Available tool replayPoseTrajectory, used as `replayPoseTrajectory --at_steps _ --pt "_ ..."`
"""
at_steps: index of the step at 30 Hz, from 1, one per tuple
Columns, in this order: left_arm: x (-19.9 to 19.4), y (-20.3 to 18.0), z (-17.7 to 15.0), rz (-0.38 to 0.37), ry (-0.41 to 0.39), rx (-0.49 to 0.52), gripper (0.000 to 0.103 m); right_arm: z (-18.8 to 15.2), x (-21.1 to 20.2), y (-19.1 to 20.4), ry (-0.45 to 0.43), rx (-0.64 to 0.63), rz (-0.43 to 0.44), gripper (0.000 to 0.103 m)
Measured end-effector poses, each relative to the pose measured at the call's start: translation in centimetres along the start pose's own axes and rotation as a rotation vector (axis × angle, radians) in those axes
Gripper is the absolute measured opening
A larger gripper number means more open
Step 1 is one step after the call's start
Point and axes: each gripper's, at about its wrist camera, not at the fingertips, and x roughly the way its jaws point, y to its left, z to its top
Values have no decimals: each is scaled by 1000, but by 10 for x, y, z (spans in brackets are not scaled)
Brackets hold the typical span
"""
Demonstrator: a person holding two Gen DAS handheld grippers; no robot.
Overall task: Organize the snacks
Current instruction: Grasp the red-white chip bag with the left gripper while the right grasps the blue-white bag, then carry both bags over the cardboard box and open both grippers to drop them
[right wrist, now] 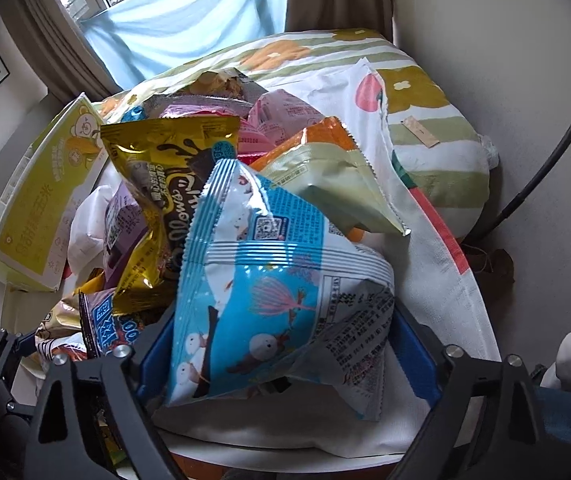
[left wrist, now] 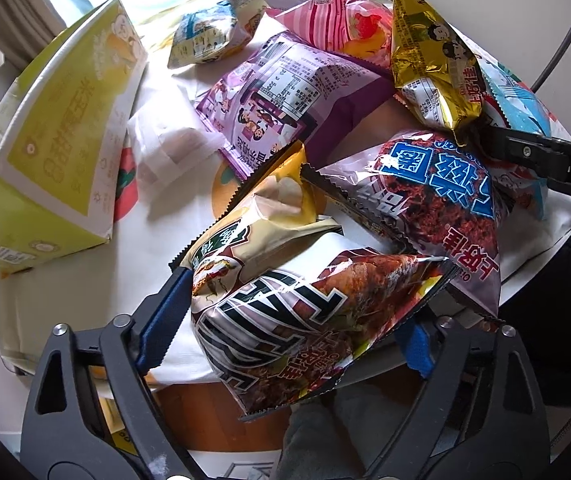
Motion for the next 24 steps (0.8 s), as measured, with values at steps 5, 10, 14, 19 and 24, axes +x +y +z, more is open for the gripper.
replayPoseTrajectory --at_steps 5,10,14,19,24 --pt "-6 -1 -3 2 -5 17 77 -4 -3 -1 -7 2 11 76" --pt "-16 3 -5 2 -17 9 74 -5 -15 -1 -36 12 21 72" --pt "-30 8 -6 12 -42 -4 74 -4 -27 2 -62 8 21 71" --pt "-51 14 -1 32 -80 -6 73 -2 -44 5 -83 17 26 71" --pt "-80 20 5 48 -126 -27 73 2 -71 13 -116 -17 22 71"
